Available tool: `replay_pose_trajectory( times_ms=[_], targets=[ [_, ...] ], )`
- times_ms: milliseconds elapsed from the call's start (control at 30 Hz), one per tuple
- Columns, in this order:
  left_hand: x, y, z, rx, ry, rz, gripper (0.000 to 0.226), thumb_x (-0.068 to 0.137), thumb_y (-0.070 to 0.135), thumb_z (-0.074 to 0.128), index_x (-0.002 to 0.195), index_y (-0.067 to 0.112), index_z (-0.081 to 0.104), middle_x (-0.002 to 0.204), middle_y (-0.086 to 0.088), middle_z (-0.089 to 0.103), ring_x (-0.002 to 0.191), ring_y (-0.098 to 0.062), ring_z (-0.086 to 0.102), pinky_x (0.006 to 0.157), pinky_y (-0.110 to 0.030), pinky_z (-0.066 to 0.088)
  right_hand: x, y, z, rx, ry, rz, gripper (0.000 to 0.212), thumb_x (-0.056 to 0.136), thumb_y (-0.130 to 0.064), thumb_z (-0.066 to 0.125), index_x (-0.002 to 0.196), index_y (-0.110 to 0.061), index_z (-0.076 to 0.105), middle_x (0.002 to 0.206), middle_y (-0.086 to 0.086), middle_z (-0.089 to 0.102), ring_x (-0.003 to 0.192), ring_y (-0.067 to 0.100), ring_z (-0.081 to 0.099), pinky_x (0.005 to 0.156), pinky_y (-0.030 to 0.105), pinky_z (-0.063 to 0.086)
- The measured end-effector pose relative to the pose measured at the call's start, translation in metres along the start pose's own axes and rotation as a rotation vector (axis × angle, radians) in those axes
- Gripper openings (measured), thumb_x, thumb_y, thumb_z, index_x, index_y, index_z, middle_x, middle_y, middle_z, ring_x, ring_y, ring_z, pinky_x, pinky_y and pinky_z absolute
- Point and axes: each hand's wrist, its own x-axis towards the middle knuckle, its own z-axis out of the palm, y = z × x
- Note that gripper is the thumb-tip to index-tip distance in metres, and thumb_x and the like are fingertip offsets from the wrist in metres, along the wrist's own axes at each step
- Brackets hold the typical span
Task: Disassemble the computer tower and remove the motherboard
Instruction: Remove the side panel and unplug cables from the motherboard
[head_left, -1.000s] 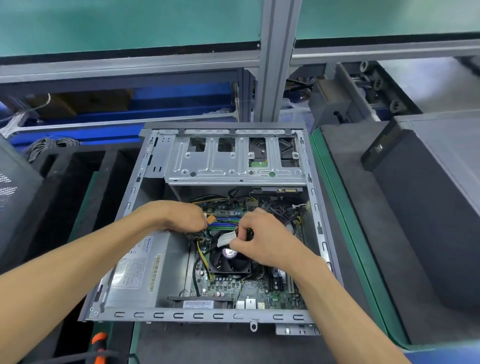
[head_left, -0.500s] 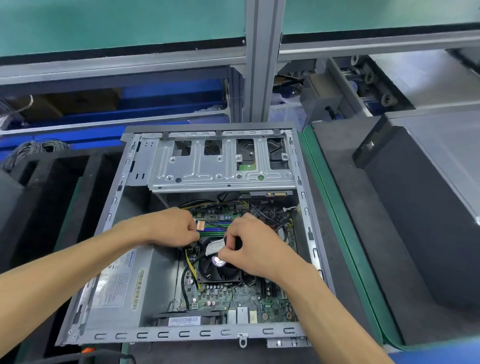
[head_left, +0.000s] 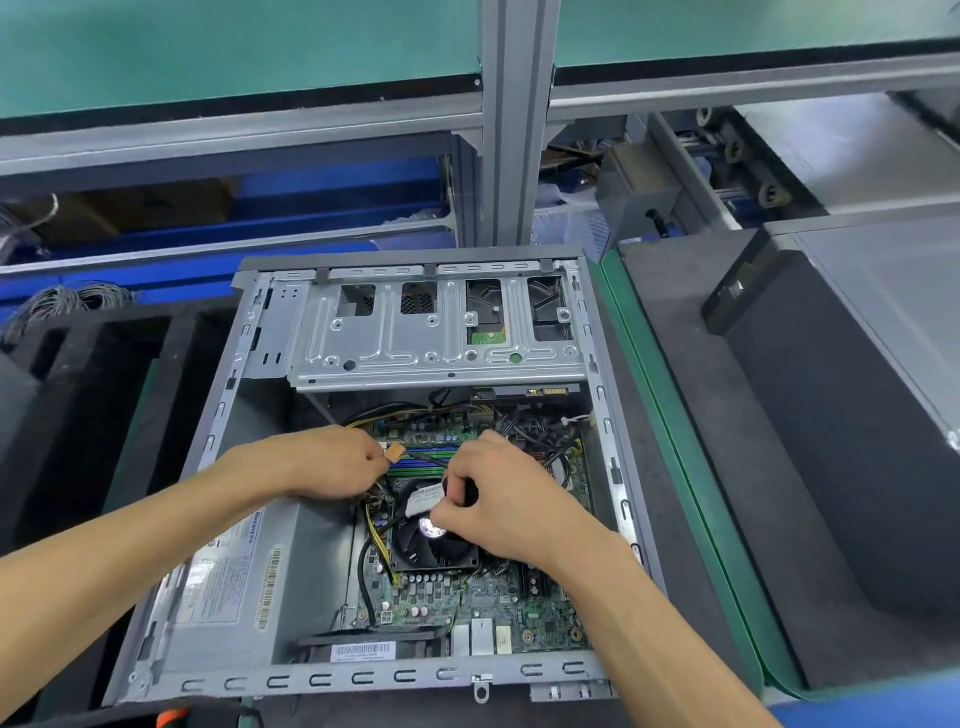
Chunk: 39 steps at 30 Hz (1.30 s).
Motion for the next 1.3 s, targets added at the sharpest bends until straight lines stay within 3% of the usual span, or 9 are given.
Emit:
replay_pose_trajectory(
  times_ms=[167, 300, 467, 600, 733, 1000, 1133, 1233, 1300],
  targets=[
    [0.002, -0.003, 0.003, -0.097, 0.107, 0.014, 0.051, 0.098, 0.045, 0.045, 0.056, 0.018, 0.034, 0.055, 0.0, 0.037, 0.054, -0.019, 0.035, 0.056, -0.03, 0.029, -0.001, 0.0, 0.001, 0.003, 0.007, -0.009, 0.026, 0.085, -0.025, 0.069, 0.077, -0.001, 0.061, 0.086, 0.009, 0.062, 0.091, 0.011, 0.043, 0.087, 0.031, 0.045],
    [-0.003, -0.005, 0.009, -0.119, 0.426, 0.083, 0.061, 0.093, 0.045, 0.052, 0.044, 0.012, 0.037, 0.039, 0.001, 0.027, 0.04, -0.018, 0.028, 0.044, -0.025, 0.031, 0.001, 0.001, 0.001, 0.001, 0.006, -0.011, 0.028, 0.085, -0.025, 0.069, 0.076, 0.0, 0.061, 0.084, 0.013, 0.063, 0.09, 0.013, 0.043, 0.09, 0.024, 0.039],
    [-0.009, -0.009, 0.013, -0.005, 0.529, 0.079, 0.056, 0.087, 0.059, 0.047, 0.057, 0.013, 0.056, 0.052, 0.002, 0.055, 0.05, -0.014, 0.054, 0.047, -0.024, 0.042, 0.001, 0.001, 0.003, -0.011, 0.009, -0.015, 0.027, 0.084, -0.027, 0.069, 0.075, -0.003, 0.062, 0.084, 0.01, 0.064, 0.092, 0.012, 0.044, 0.089, 0.032, 0.046],
    [-0.011, -0.01, 0.01, -0.016, 0.455, -0.052, 0.014, 0.084, 0.045, 0.059, 0.085, 0.03, 0.059, 0.075, 0.01, 0.059, 0.068, -0.011, 0.058, 0.054, -0.027, 0.041, 0.001, 0.001, 0.003, -0.003, 0.011, -0.007, 0.027, 0.084, -0.027, 0.069, 0.074, -0.003, 0.061, 0.083, 0.008, 0.063, 0.093, 0.01, 0.045, 0.09, 0.037, 0.048],
    [0.001, -0.006, -0.004, -0.14, 0.254, -0.081, 0.048, 0.09, 0.027, 0.06, 0.134, 0.012, 0.047, 0.104, -0.006, 0.062, 0.089, -0.021, 0.059, 0.075, -0.029, 0.049, 0.001, 0.001, 0.003, -0.013, 0.012, -0.005, 0.027, 0.084, -0.026, 0.068, 0.074, -0.002, 0.06, 0.082, 0.008, 0.062, 0.094, 0.012, 0.045, 0.094, 0.038, 0.047],
    [0.013, -0.008, -0.01, -0.092, 0.099, 0.023, 0.06, 0.094, 0.007, 0.043, 0.152, 0.021, 0.035, 0.151, -0.008, 0.044, 0.129, -0.024, 0.05, 0.105, -0.03, 0.043, 0.001, 0.0, 0.004, -0.034, 0.001, 0.001, 0.026, 0.085, -0.029, 0.068, 0.075, -0.006, 0.062, 0.084, 0.003, 0.064, 0.097, 0.013, 0.048, 0.091, 0.04, 0.049],
    [0.019, -0.014, -0.012, -0.026, 0.135, 0.005, 0.045, 0.1, 0.024, 0.043, 0.145, 0.013, 0.044, 0.131, -0.014, 0.06, 0.109, -0.027, 0.061, 0.093, -0.035, 0.051, 0.001, 0.0, 0.003, -0.03, 0.003, 0.005, 0.026, 0.084, -0.028, 0.068, 0.075, -0.005, 0.063, 0.085, 0.004, 0.064, 0.096, 0.013, 0.048, 0.09, 0.041, 0.049],
    [0.021, -0.017, -0.01, 0.007, 0.106, -0.017, 0.065, 0.103, 0.035, 0.041, 0.156, 0.01, 0.013, 0.136, -0.019, 0.055, 0.114, -0.03, 0.06, 0.096, -0.036, 0.049, 0.001, -0.001, 0.003, -0.038, -0.002, 0.009, 0.024, 0.085, -0.027, 0.067, 0.074, -0.007, 0.062, 0.083, 0.002, 0.063, 0.093, 0.013, 0.047, 0.088, 0.041, 0.049],
    [0.022, -0.018, -0.009, -0.007, 0.116, 0.022, 0.064, 0.104, 0.035, 0.041, 0.156, 0.009, 0.015, 0.136, -0.019, 0.056, 0.115, -0.031, 0.059, 0.097, -0.038, 0.049, 0.001, -0.001, 0.003, -0.036, -0.003, 0.011, 0.023, 0.085, -0.027, 0.067, 0.074, -0.007, 0.062, 0.083, 0.002, 0.063, 0.093, 0.012, 0.046, 0.089, 0.04, 0.049]
  ],
)
